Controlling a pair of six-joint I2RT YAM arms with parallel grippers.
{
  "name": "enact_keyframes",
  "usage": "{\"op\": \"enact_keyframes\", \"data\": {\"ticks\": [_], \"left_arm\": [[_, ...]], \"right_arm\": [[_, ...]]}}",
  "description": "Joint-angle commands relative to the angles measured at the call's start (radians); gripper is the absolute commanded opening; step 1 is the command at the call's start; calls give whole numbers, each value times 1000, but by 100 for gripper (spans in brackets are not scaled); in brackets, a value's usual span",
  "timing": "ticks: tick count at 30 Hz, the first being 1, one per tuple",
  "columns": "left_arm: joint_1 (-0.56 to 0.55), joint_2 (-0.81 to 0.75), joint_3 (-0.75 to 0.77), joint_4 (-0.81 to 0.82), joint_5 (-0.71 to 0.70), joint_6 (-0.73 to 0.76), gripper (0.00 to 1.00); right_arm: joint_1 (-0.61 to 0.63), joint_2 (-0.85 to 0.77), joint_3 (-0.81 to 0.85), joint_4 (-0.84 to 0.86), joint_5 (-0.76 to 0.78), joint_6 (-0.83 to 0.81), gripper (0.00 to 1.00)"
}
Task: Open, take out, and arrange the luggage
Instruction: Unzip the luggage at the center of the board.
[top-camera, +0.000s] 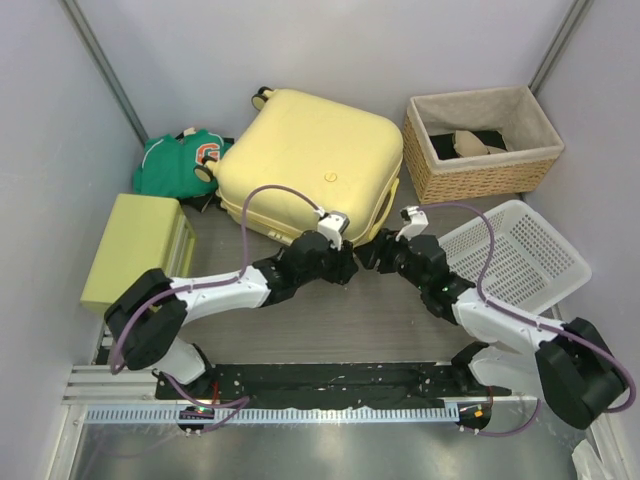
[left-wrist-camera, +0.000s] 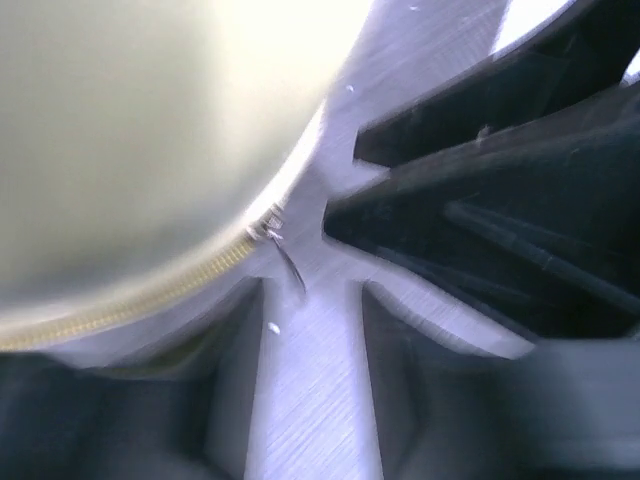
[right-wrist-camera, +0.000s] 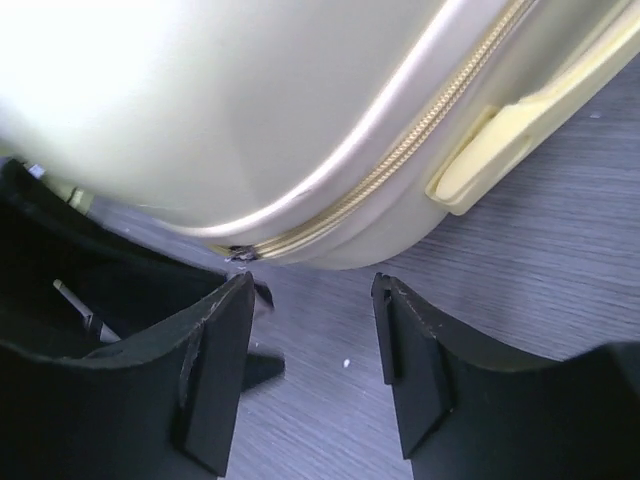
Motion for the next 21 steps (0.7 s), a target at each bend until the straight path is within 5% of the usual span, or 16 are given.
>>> {"op": "enact_keyframes", "data": {"ticks": [1,11,21], "left_arm": [[-19,-134,-18,-53,-42,6,58],[14,-372,-133,-193,-99,68,98],[390,-525,61,-605,68,23,100]], "right_arm": [[4,-129,-7,-39,45,-40,61],[25,-143,10,-58,45,-17,66],[174,-65,89,-113,204,-109,66]]}}
